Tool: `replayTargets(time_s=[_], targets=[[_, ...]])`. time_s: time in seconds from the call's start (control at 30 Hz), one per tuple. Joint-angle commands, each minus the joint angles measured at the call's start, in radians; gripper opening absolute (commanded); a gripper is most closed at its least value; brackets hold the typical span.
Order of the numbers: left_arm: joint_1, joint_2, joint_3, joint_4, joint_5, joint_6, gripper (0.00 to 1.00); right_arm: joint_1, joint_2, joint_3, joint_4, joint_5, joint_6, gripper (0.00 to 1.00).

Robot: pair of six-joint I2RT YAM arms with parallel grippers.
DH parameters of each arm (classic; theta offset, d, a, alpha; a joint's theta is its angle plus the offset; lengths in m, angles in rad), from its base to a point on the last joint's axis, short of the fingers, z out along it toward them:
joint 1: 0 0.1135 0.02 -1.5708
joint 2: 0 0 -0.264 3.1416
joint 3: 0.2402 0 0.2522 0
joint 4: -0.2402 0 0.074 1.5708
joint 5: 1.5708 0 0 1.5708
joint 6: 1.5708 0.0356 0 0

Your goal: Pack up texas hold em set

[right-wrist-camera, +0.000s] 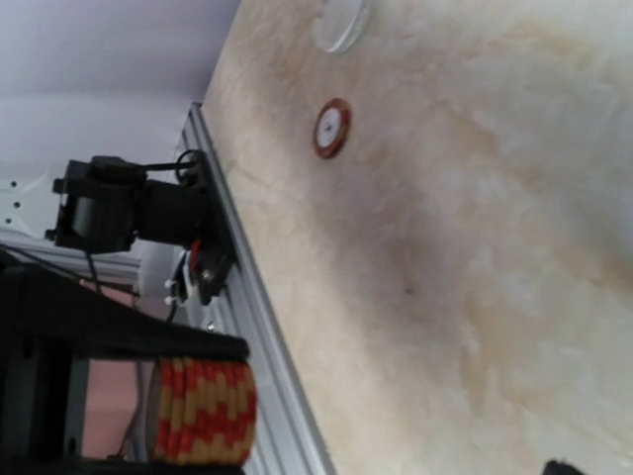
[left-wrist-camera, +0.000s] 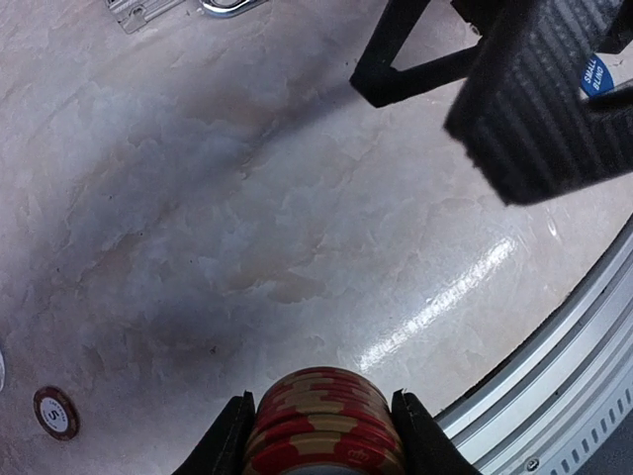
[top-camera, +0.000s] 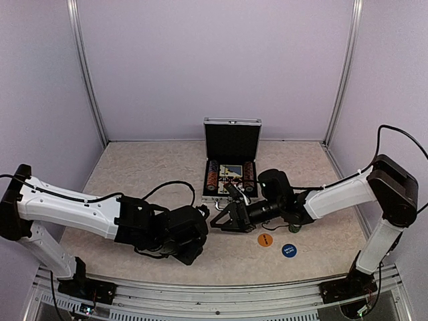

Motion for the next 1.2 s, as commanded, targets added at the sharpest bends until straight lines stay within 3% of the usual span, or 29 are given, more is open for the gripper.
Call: replayTargets(time_s=[0.0,0.3,1.17], targets=[[-0.018,0.011,0.037,0.006,-0.001,0.009,0.00,0.032,0.038,0.032,0.102,-0.049,0.055,0.99],[-0.038,0.028,0.051,0.001,0.000,0.004,0.00,0.073,0.121,0.047,0.203,-0.083,0.135,0.98],[-0.040,0.031,0.061,-0.009,-0.023,0.007,0.00,0.132,0.189,0.062,0.268,-0.133,0.195,0.87]])
